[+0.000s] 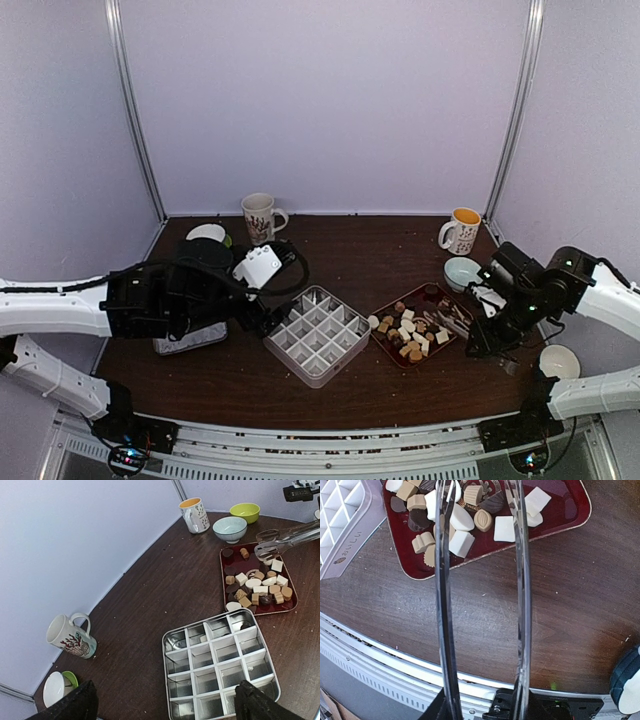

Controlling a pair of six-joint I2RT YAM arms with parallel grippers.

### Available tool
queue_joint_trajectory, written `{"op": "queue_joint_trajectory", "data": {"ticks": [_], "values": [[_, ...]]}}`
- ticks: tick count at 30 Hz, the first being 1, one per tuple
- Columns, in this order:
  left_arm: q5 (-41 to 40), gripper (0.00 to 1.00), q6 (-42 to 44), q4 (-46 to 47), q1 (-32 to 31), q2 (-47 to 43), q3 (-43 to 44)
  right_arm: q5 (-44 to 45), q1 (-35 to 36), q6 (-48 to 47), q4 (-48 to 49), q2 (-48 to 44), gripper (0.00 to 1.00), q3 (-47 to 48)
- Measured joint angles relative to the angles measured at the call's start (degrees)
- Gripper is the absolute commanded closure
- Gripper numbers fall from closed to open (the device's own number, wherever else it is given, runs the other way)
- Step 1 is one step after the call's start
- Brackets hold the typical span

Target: Pack the chocolate

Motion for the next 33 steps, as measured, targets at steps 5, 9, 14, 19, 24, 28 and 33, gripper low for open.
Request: {"op": "queue_joint_trajectory", "data": {"ticks": [5,9,14,19,24,28,33], "values": [[0.02,0.02,-0.72,0.00,0.33,-0.13,-0.79,-1.14,-0.20,1.49,0.50,-0.17,0.62,-1.29],[0.04,0.02,-0.90,0.04,0.39,-0.15,-0.79,-1.42,-0.24,2.16,1.14,0.24,0.62,-2.27],[0.02,0.02,-1.14,0.11,0.39,-0.17,-0.90,-1.38,-0.22,2.54,1.64,1.86,0.61,-3.26],[0.00,0.02,-1.42,-0.04,0.39,-0.68,-1.62,-1.36,-0.24,2.69,2.99,3.74,0.61,-4.20],[-0.07,0.02,-1.42,-0.02,0.39,-0.96,-1.64,-1.18,-0.24,2.67,4.83,5.90,0.62,-4.39],[-0.22,0.02,-1.42,-0.04,0.39,-0.96,-1.64,-1.03,-0.24,2.62,5.99,7.34,0.65,-4.74],[-0.24,0.02,-1.40,-0.04,0.39,-0.96,-1.64,-0.44,-0.24,2.49,6.75,8.57,0.71,-4.74]]}}
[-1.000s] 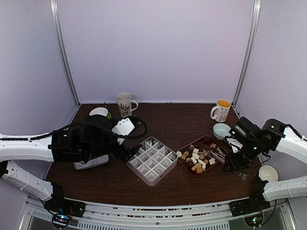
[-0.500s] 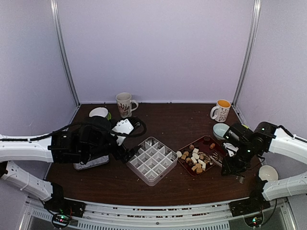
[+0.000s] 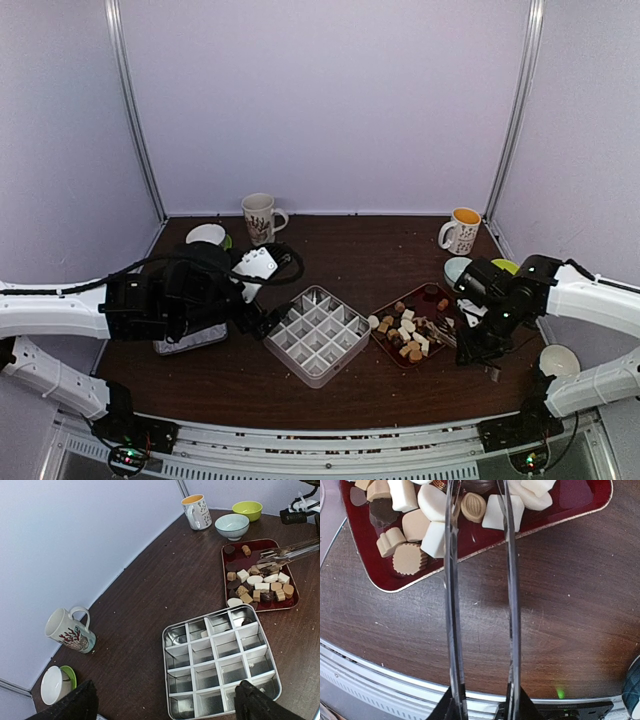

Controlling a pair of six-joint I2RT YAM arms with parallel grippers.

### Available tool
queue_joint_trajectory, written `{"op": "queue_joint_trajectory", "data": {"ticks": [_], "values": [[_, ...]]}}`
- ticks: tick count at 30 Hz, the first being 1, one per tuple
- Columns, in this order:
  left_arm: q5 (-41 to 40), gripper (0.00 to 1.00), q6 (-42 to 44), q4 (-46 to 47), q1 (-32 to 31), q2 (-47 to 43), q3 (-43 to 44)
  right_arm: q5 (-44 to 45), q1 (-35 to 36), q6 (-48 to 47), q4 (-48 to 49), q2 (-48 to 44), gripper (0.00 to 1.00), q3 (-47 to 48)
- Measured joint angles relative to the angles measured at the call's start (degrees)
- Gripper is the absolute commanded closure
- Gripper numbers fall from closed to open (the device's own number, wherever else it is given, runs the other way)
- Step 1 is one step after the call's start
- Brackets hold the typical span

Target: Pack the chocolate

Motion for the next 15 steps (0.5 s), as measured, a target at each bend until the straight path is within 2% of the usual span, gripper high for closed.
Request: {"op": "queue_joint_trajectory", "data": {"ticks": [8,15], "values": [[0.02,0.02,0.02,-0.02,0.00,0.11,0.00,-0.02,0.00,-0.07,0.13,0.20,0.80,0.44],[-0.31,0.02,0.02,-0.04,0.00,0.17,0.00,-0.28,0.31,-0.90,0.39,-0.63,0.84,6.58]]}}
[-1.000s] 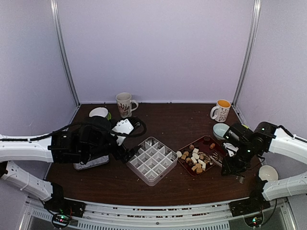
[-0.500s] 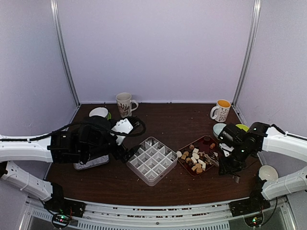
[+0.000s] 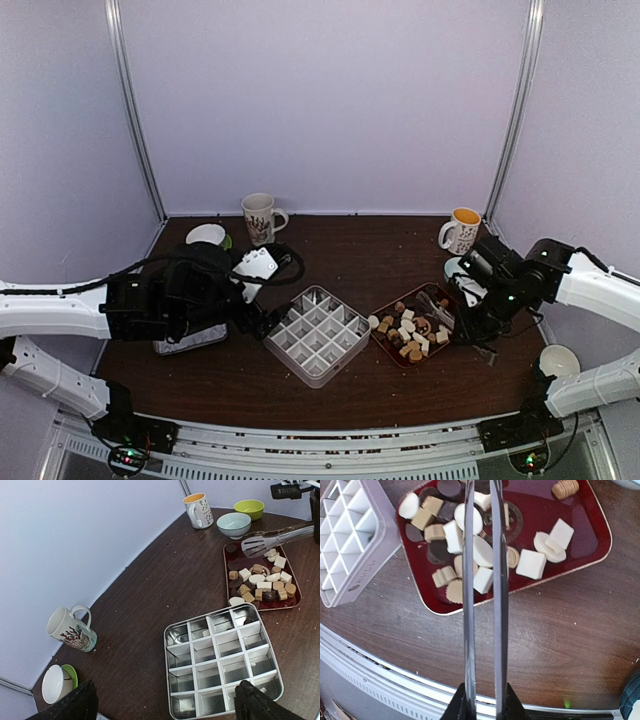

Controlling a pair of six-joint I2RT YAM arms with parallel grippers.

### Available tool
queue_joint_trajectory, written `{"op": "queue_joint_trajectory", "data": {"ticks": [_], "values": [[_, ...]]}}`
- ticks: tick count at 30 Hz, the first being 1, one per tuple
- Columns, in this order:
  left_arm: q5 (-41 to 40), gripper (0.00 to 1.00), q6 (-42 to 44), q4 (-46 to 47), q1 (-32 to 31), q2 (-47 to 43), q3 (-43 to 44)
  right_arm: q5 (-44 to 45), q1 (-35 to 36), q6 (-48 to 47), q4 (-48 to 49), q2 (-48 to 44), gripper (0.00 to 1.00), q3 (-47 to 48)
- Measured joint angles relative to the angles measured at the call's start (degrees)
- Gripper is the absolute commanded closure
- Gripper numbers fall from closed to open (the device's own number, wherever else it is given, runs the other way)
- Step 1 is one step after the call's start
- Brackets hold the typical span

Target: Pack the chocolate

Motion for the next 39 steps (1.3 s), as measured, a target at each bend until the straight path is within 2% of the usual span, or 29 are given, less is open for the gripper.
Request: {"op": "queue_joint_trajectory", "data": {"ticks": [4,7,12,17,23,31,39], "values": [[-0.37,0.02,-1.05,-0.68,1.09,0.00,0.00,-1.18,1.68,-0.52,2.05,0.00,0.84,2.93],[1.79,0.02,-3.37,-1.55,4.42,-0.39,-0.04,-3.02,4.50,-0.76,5.20,1.73,0.84,5.33],[7.37,0.02,-8.81,-2.60,14.19,-6.58,-1.92,-5.55,9.92,-1.90,14.93,9.20,0.83,9.57],[8.57,0.02,-13.40,-4.87,23.98,-11.19,-3.06,-5.25,12.79,-3.54,21.00,18.75,0.82,13.46],[8.92,0.02,-17.88,-7.43,34.84,-11.72,-5.49,-1.86,14.56,-5.97,21.92,28.28,0.80,20.57],[4.87,0.02,-17.75,-3.39,45.62,-12.70,-10.12,1.75,14.88,-8.00,21.57,32.11,0.75,22.93],[3.32,0.02,-15.76,4.28,50.77,-9.81,-12.63,3.30,14.88,-8.74,21.07,33.11,0.67,22.93]]}}
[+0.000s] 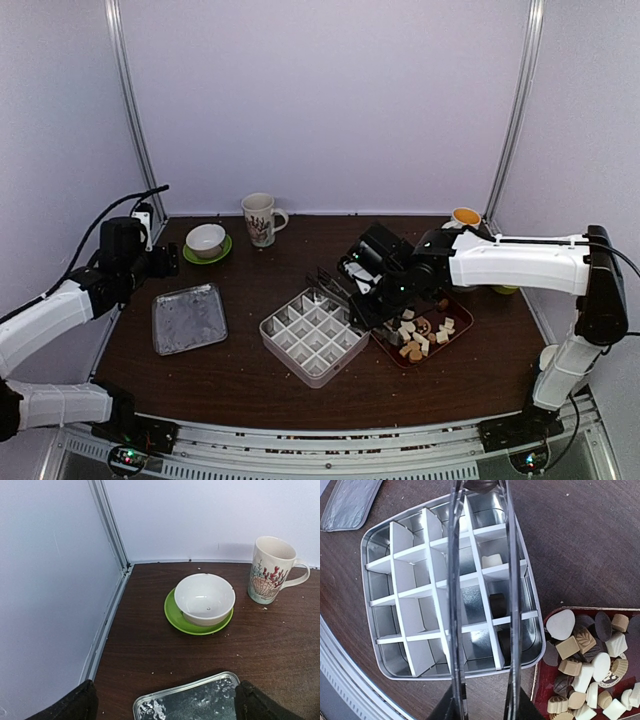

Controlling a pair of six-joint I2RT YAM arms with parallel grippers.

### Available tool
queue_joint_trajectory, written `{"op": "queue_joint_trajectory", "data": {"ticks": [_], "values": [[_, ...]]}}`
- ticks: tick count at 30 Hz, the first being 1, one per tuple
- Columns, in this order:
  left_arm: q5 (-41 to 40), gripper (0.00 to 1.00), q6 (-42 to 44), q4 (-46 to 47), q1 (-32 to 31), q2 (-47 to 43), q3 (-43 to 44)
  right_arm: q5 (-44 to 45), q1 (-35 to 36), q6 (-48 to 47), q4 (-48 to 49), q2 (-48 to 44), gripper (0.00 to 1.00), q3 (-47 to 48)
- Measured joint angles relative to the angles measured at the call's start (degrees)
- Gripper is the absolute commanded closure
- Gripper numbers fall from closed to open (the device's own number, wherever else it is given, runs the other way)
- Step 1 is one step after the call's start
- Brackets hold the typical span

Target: Pack the chocolate

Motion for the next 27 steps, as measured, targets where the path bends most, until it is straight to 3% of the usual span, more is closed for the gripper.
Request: {"op": "queue_joint_trajectory", "data": {"ticks": [16,27], "values": [[0.94,0.02,5.03,5.38,2.21,5.46,-0.98,1.42,0.04,-0.55,-0.44,-0.04,0.66,0.00],[6.95,0.02,11.87,17.84,12.68,8.13,-7.50,1.81,0.02,-0.50,-0.07,-8.70,0.66,-5.11]]}}
